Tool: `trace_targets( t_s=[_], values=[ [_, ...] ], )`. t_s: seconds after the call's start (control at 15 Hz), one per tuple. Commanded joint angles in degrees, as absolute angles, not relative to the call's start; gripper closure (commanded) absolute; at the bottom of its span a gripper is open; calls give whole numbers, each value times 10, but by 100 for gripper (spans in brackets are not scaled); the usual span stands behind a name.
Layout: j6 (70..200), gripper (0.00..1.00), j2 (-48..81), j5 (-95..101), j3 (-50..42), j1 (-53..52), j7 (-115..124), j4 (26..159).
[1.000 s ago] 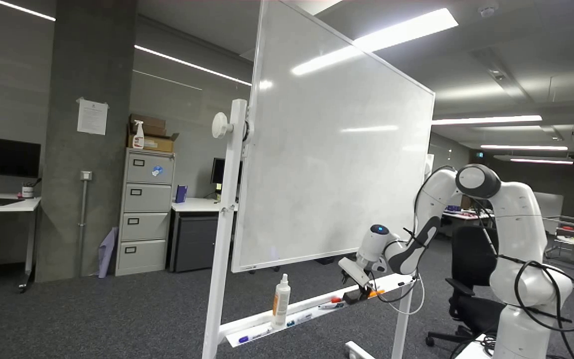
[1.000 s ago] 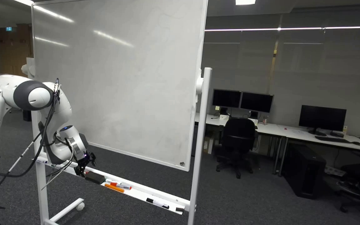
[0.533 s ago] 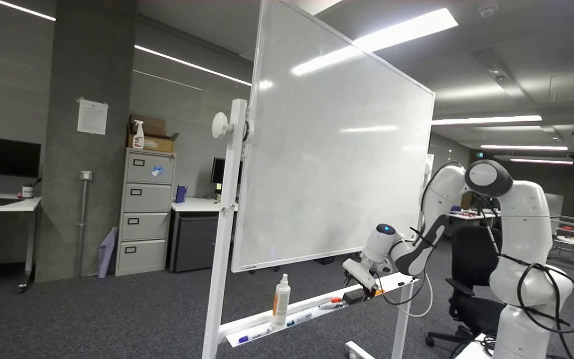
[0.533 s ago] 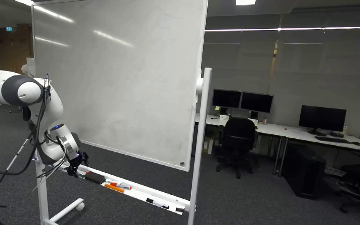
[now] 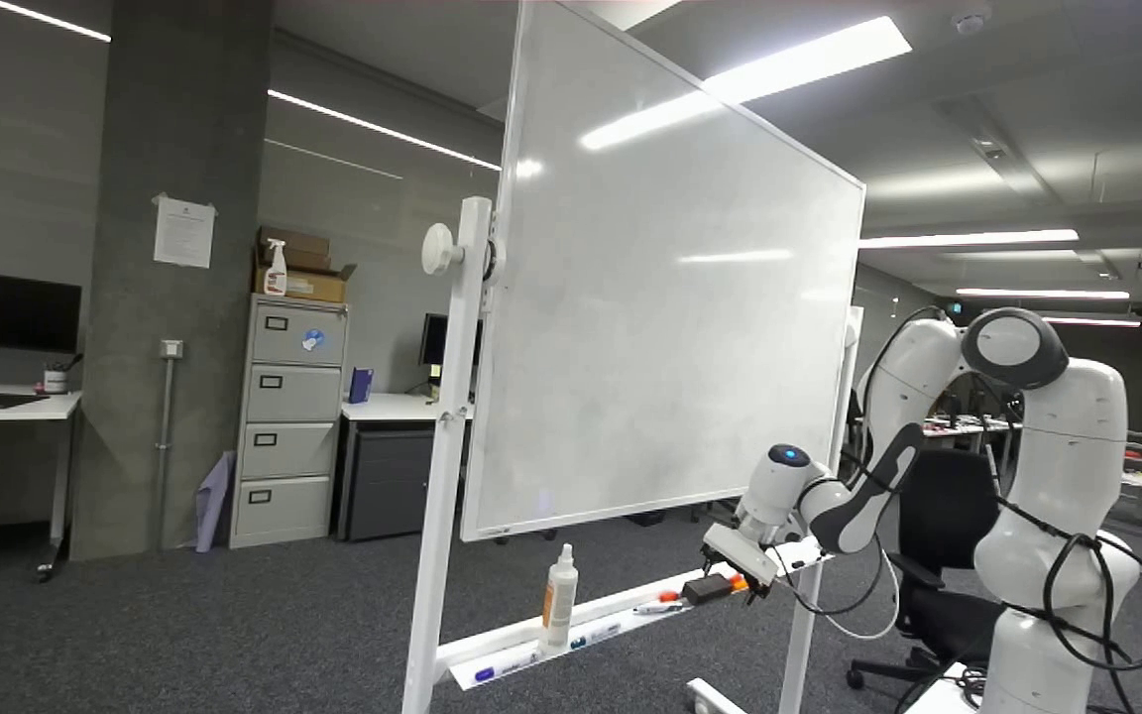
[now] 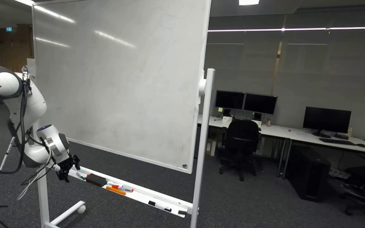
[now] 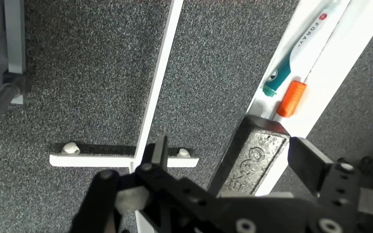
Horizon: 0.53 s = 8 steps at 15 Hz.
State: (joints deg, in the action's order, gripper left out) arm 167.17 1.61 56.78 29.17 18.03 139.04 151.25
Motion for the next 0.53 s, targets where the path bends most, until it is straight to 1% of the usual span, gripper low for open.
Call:
trace_targets(
  t_s=[0.0,0.27,0.33,0.47],
  values=[
    [1680,0,-107,485,301,172,1337,1591],
    [1662,0,-209,366,269,116,1288,1638],
    [1627,0,-192,372,256,98,1300,1596],
    [1585,0,-240,333,227,56,1284,1596]
  ],
)
